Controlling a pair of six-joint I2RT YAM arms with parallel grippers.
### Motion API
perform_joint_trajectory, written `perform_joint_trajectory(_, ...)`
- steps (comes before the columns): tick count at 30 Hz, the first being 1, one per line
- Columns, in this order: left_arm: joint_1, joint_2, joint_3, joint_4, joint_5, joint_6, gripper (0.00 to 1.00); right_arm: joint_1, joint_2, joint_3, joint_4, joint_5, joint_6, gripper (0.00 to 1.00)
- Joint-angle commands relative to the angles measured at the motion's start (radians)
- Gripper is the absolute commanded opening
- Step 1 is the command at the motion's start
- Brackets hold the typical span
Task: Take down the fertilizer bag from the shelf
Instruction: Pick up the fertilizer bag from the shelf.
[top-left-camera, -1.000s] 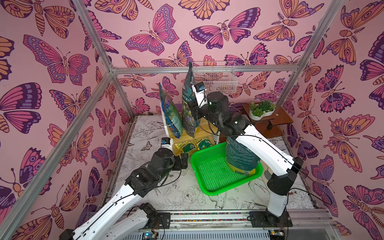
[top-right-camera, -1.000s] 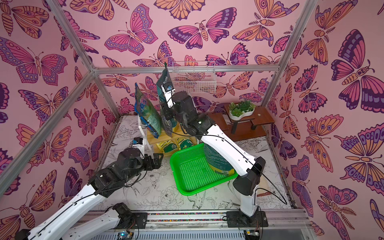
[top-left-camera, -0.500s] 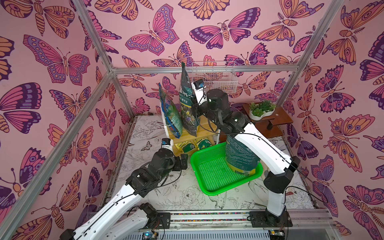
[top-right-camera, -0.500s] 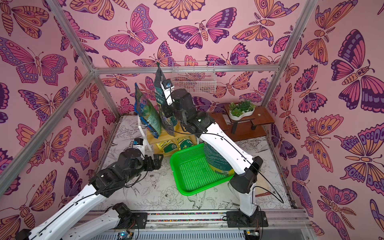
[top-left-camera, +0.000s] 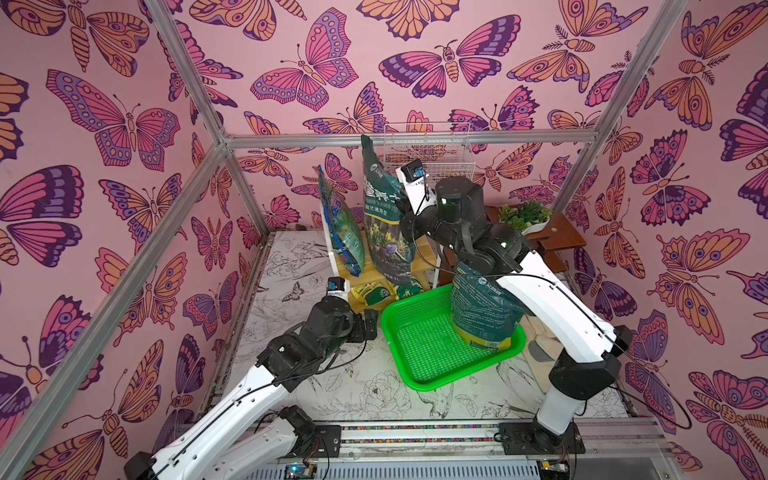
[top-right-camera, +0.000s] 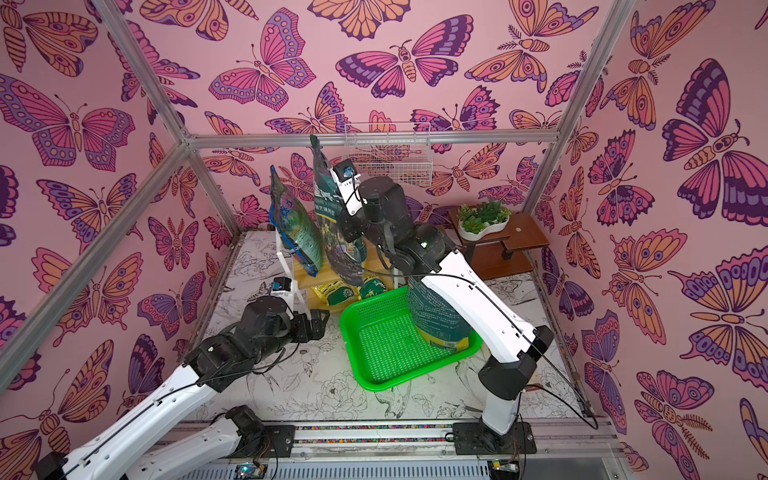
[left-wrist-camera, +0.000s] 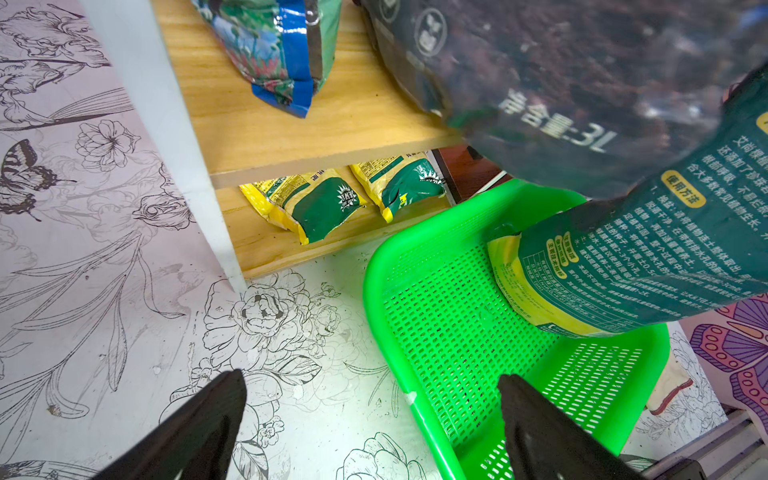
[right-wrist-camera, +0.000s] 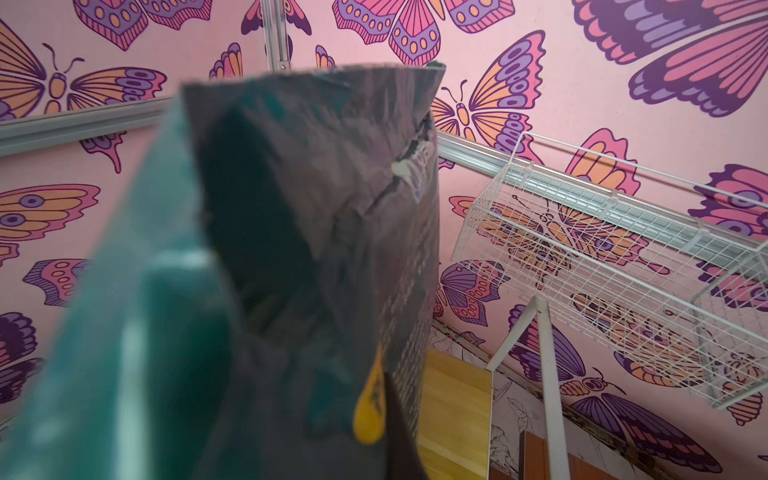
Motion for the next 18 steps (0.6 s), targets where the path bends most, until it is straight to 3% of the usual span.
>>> perform_joint_trajectory(1,0.007,-0.001,-0.011,0.011,0.012,-0.006,1.00,0.004,-0.123,0.008,0.187,-0.023,-0.007,0.00)
perform_joint_trajectory(18,0.007,0.056,0.016,0.038,0.049,-0.021,1.00,0.004,-0.445,-0.275,0.067,-0.070,0.014,0.00)
